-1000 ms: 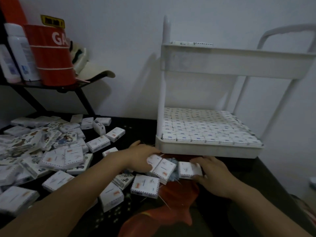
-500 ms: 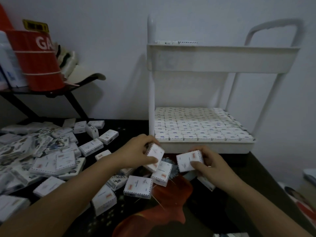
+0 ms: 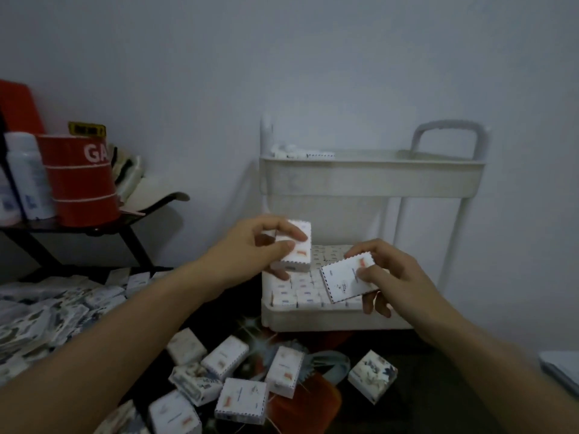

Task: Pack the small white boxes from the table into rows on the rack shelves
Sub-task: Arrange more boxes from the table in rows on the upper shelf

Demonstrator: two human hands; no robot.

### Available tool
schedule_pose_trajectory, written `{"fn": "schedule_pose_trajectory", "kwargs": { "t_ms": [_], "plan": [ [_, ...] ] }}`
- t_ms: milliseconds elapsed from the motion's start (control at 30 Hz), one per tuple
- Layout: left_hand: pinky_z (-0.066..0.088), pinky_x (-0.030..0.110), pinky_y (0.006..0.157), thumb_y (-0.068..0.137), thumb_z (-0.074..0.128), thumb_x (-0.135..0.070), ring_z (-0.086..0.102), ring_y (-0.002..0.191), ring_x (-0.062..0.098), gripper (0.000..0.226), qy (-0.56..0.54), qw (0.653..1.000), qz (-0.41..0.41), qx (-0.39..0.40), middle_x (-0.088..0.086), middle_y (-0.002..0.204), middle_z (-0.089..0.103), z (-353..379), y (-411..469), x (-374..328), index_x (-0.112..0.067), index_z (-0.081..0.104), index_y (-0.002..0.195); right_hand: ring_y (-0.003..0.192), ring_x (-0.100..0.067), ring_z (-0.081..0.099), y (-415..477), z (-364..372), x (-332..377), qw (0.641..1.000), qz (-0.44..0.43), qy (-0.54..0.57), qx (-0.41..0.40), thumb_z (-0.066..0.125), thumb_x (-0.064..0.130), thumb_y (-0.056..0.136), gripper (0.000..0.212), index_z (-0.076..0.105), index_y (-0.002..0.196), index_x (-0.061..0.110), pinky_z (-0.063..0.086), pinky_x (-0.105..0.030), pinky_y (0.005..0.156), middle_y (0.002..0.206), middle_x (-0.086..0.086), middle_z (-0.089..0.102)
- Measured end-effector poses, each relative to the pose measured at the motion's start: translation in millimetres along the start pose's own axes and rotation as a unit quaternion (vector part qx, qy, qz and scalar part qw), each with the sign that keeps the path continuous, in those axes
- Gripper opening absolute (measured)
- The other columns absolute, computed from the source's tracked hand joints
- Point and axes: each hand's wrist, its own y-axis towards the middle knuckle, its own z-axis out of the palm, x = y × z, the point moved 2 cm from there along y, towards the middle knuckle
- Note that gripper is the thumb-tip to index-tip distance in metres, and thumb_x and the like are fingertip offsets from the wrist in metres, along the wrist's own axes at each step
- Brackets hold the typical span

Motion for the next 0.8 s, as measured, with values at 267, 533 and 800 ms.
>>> {"fn": "schedule_pose_trajectory", "kwargs": {
  "t_ms": [267, 533, 800],
  "plan": [
    [0.059, 0.03, 0.072, 0.085, 0.061, 0.003, 0.07, 0.09, 0.016, 0.03, 0.058, 0.985, 0.136, -0.084, -0.005, 0.125, 0.06, -31.9, 69.6, -104.8, -0.021, 0.07, 0.101, 0.048, -0.017, 0.06, 74.5, -48.4, 93.9, 0.979, -0.174, -0.091, -0.06, 0.051, 0.009, 0.095, 0.022, 0.065, 0.093, 0.027, 0.04, -0.015, 0.042, 0.087, -0.004, 0.066],
    [0.05, 0.013, 0.062, 0.071, 0.084, -0.023, 0.065, 0.083, 0.007, 0.038, 0.14, 0.972, 0.12, -0.145, -0.004, 0.099, 0.066, -50.6, 150.6, -127.2, -0.027, 0.066, 0.104, 0.062, -0.009, 0.066, 184.1, -67.9, 123.1, 0.949, -0.192, -0.22, -0.123, 0.055, 0.037, 0.092, 0.024, 0.053, 0.116, 0.041, 0.046, -0.015, 0.047, 0.096, 0.008, 0.063],
    [0.048, 0.016, 0.058, 0.077, 0.078, -0.034, 0.06, 0.085, 0.008, 0.028, 0.214, 0.962, 0.109, -0.129, -0.005, 0.101, 0.064, -68.8, 210.3, -124.8, -0.025, 0.067, 0.101, 0.066, -0.019, 0.064, 264.4, -51.3, 108.3, 0.912, -0.16, -0.357, -0.124, 0.043, 0.038, 0.096, 0.02, 0.055, 0.112, 0.042, 0.059, -0.043, 0.068, 0.092, 0.001, 0.066]
  ]
}}
